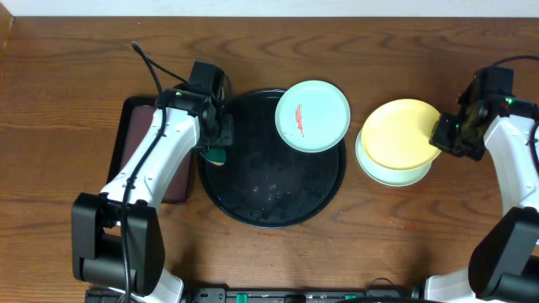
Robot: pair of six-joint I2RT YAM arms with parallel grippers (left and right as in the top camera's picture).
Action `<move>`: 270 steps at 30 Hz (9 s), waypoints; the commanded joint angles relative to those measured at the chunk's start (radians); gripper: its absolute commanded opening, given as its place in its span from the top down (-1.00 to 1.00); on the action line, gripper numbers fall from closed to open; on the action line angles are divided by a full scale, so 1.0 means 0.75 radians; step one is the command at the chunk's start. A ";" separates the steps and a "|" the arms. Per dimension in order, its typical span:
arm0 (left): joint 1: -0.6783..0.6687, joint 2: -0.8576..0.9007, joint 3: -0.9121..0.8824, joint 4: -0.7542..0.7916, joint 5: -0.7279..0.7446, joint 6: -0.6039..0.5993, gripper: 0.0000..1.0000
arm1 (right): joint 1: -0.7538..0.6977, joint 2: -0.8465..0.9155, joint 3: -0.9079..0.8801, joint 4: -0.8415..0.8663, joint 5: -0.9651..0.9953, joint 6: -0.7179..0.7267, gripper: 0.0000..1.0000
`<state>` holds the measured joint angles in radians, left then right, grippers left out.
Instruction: Clean dirty plates on tray and stack at the side
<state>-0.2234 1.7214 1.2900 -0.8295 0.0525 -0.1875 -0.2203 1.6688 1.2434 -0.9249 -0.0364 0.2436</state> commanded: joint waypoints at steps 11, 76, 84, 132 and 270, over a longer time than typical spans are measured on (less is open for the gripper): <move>0.005 0.014 -0.013 0.010 -0.011 -0.022 0.85 | 0.018 -0.018 -0.158 0.131 -0.075 -0.061 0.12; 0.005 0.014 -0.013 0.036 -0.011 -0.023 0.85 | 0.484 0.557 0.628 -0.001 -0.601 -0.347 0.98; 0.005 0.014 -0.013 0.036 -0.011 -0.023 0.85 | 0.663 0.499 0.620 -0.116 -0.496 -0.224 0.98; -0.252 0.336 -0.014 0.179 0.278 -0.531 0.85 | 0.870 0.833 0.591 -0.129 -0.342 0.014 0.98; -0.302 0.378 0.053 0.133 -0.235 -1.368 0.85 | 0.870 0.833 0.591 -0.129 -0.347 0.004 0.98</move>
<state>-0.4782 1.9892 1.3209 -0.7254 0.0681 -1.1503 0.4248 2.2509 1.6958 -1.0309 -0.3248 0.2379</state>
